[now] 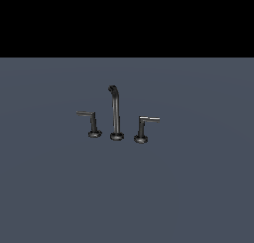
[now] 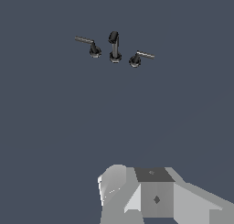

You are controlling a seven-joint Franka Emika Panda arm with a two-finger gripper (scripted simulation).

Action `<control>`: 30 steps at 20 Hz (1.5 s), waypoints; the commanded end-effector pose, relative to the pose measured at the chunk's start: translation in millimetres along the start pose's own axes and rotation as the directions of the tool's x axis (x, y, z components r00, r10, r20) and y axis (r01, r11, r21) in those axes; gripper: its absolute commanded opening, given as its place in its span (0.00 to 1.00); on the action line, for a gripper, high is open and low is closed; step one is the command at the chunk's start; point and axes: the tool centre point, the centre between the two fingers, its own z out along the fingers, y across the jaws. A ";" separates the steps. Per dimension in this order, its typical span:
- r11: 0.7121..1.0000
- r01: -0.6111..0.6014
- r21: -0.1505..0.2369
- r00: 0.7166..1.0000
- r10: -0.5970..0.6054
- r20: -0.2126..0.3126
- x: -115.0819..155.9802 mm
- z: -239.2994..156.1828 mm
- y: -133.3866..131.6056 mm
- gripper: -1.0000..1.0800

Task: Turn on the faucet by rotating a designated handle.

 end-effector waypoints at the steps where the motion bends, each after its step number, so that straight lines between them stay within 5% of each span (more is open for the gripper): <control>1: 1.000 0.000 0.000 1.000 0.000 0.000 0.0 0.0 0.0 0.00; 18: 0.983 -0.182 0.004 0.983 0.182 -0.001 30.5 38.9 -14.7 0.00; 30: 0.884 -0.468 0.012 0.884 0.468 0.000 86.6 103.5 -26.8 0.00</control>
